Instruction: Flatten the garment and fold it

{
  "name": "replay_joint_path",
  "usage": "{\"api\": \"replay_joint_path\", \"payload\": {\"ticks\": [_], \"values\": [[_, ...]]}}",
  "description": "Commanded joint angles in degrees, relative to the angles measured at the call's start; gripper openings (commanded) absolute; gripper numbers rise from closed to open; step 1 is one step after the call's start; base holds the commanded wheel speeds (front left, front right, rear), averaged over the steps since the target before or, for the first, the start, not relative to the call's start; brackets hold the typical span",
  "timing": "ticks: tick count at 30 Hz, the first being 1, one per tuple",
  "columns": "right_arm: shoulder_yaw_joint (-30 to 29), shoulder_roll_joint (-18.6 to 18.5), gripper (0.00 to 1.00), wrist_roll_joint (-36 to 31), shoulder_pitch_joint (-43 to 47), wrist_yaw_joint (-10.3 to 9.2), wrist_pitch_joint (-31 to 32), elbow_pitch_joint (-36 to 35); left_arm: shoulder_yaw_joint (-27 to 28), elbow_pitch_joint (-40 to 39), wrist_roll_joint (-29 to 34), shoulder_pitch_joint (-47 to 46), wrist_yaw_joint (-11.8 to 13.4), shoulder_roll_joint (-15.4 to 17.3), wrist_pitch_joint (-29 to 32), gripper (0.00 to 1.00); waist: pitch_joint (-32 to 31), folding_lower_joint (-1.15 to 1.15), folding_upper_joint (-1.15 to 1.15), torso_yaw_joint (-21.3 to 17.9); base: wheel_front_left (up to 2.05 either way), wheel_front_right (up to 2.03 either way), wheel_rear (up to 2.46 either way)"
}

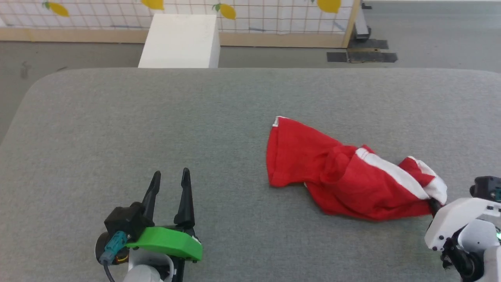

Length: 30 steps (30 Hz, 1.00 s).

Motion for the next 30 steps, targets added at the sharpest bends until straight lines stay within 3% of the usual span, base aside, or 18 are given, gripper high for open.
{"api": "replay_joint_path", "payload": {"ticks": [1,4,10,13,20,23,28,29,30], "values": [[-0.24,0.10,1.00,2.18,-0.18,-0.08,-1.69,-1.38,0.32,0.24,0.34,0.67,-0.30,-0.19,-0.22,1.00,-0.60,0.00,0.00,-1.14,0.00,0.00,0.00],[-2.71,0.15,1.00,8.33,0.38,-0.08,-8.14,-2.63,0.43,0.26,-0.40,0.16,-0.61,-0.26,-0.23,1.00,-0.80,0.00,0.00,-2.23,0.00,0.00,0.00],[-6.79,0.17,1.00,11.44,1.88,-0.08,-16.89,-2.15,-3.13,0.07,-3.42,-6.42,-2.51,-0.44,3.32,1.00,-0.21,0.00,0.00,-4.88,0.00,0.00,0.00],[-6.55,0.17,1.00,11.36,2.13,-0.08,-17.62,-1.56,-7.38,0.71,-5.48,-12.17,-3.88,-0.51,8.94,1.00,0.84,0.00,0.00,-6.85,0.00,0.00,0.00],[-4.07,0.18,1.00,11.78,0.29,-0.08,-18.21,-0.01,-23.12,7.59,-13.24,-26.61,-5.35,-0.55,29.80,1.00,4.94,0.00,0.00,-12.44,0.00,0.00,0.00],[-3.23,0.18,1.00,12.46,-0.31,-0.08,-19.13,0.75,-28.04,10.21,-16.94,-29.81,-5.21,-0.55,36.93,1.00,6.50,0.00,0.00,-14.07,0.00,0.00,0.00],[-2.86,0.18,1.00,12.66,-0.60,-0.08,-20.73,2.22,-30.97,14.25,-15.92,-32.08,-3.13,-0.28,42.28,1.00,7.65,0.00,0.00,-15.50,0.00,0.00,0.00],[-2.77,0.18,1.00,12.67,-0.68,-0.08,-21.02,2.48,-30.64,14.57,-16.00,-32.08,-2.62,-0.29,42.03,0.93,7.71,0.00,0.00,-15.61,0.00,0.00,0.00],[-2.74,0.18,1.00,12.67,-0.72,-0.08,-21.26,2.63,-30.36,14.58,-16.23,-32.03,-2.52,-0.29,41.65,0.33,7.71,0.00,0.00,-15.61,0.00,0.00,0.00]]}}
